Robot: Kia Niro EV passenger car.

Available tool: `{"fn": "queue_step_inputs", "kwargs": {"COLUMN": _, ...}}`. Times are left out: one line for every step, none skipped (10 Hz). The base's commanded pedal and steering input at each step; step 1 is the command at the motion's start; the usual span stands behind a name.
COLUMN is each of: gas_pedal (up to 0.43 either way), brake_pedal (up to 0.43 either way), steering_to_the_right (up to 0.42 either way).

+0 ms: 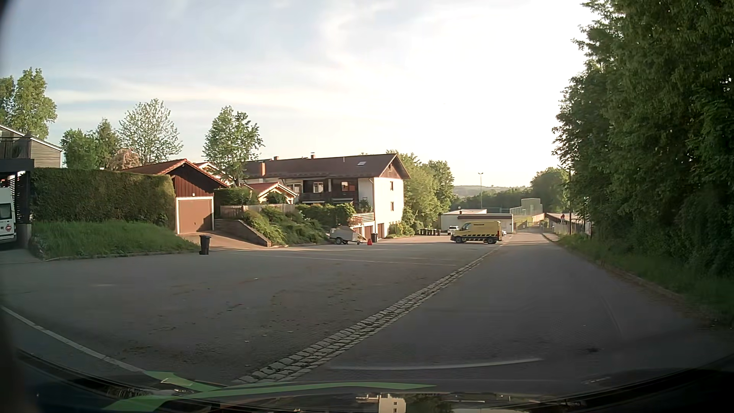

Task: Follow the waypoints while adhering to traffic rules and regulations

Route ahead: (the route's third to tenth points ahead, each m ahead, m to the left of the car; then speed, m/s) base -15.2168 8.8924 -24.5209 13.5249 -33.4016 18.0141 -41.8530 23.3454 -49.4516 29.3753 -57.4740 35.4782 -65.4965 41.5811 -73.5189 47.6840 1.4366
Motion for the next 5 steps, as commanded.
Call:
{"fn": "queue_step_inputs", "kwargs": {"gas_pedal": 0.000, "brake_pedal": 0.000, "steering_to_the_right": -0.700}}
{"fn": "queue_step_inputs", "kwargs": {"gas_pedal": 0.000, "brake_pedal": 0.000, "steering_to_the_right": -0.714}}
{"fn": "queue_step_inputs", "kwargs": {"gas_pedal": 0.000, "brake_pedal": 0.000, "steering_to_the_right": -0.718}}
{"fn": "queue_step_inputs", "kwargs": {"gas_pedal": 0.000, "brake_pedal": 0.000, "steering_to_the_right": -0.721}}
{"fn": "queue_step_inputs", "kwargs": {"gas_pedal": 0.000, "brake_pedal": 0.000, "steering_to_the_right": -0.739}}
